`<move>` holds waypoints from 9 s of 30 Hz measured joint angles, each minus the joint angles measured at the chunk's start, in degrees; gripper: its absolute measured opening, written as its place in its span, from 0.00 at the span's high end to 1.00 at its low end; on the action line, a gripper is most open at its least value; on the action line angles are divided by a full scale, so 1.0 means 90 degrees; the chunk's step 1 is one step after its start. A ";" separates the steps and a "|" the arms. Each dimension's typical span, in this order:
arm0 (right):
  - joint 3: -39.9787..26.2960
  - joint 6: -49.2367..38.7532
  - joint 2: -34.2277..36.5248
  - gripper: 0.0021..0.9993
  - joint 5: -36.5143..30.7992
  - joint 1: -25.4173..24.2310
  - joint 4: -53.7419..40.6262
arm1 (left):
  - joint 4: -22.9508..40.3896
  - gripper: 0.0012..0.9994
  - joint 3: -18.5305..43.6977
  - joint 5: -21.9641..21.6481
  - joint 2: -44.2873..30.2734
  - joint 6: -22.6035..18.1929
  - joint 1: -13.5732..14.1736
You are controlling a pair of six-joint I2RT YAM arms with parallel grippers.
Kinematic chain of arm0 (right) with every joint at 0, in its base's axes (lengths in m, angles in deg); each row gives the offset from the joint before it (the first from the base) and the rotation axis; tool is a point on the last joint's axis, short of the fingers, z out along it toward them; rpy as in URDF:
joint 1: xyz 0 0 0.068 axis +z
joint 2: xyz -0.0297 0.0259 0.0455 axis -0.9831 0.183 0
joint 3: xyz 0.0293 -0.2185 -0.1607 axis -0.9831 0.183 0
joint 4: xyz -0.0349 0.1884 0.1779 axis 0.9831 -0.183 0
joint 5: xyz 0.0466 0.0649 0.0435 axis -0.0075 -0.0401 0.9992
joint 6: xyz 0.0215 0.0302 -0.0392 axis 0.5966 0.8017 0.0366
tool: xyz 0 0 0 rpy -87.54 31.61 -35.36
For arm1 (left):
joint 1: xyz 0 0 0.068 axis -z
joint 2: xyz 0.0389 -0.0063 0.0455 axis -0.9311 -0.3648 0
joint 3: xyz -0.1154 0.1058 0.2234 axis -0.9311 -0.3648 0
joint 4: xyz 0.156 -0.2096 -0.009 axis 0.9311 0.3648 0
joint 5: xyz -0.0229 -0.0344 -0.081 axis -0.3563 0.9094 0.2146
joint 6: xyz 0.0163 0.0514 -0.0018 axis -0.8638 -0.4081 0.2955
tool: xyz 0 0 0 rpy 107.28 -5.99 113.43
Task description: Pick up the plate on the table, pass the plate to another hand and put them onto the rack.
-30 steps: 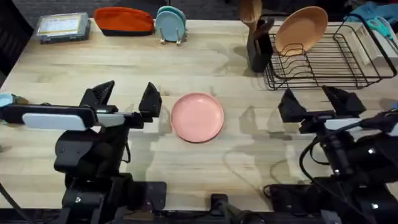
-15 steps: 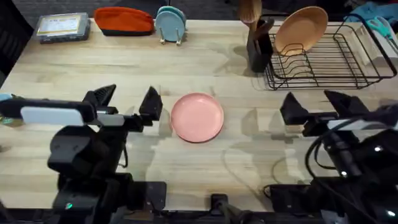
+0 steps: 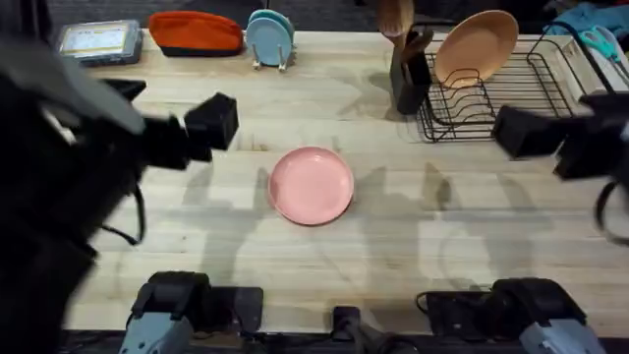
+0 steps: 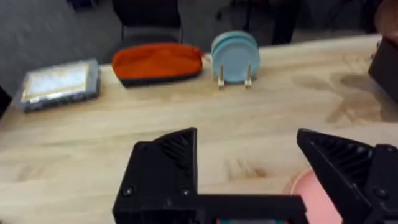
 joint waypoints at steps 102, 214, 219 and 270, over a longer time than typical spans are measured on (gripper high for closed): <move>-0.2695 0.0099 0.2927 0.00 0.1657 0.0000 -0.2240 | 0.1378 0.16 0.1181 0.0246 -0.6600 0.1774 0.1498; -0.2604 0.3543 0.2847 0.00 0.0057 0.2997 -0.2936 | 0.0259 0.96 0.3141 0.5311 -0.6867 0.2038 0.1481; -0.2143 0.3734 0.2847 0.00 -0.0182 0.3229 -0.2503 | 0.0259 0.96 0.3141 0.5310 -0.6867 0.2038 0.1481; -0.1398 0.4385 0.3771 0.97 -0.0357 0.3249 -0.1526 | 0.0230 0.01 0.3141 0.5360 -0.6867 0.2115 0.1477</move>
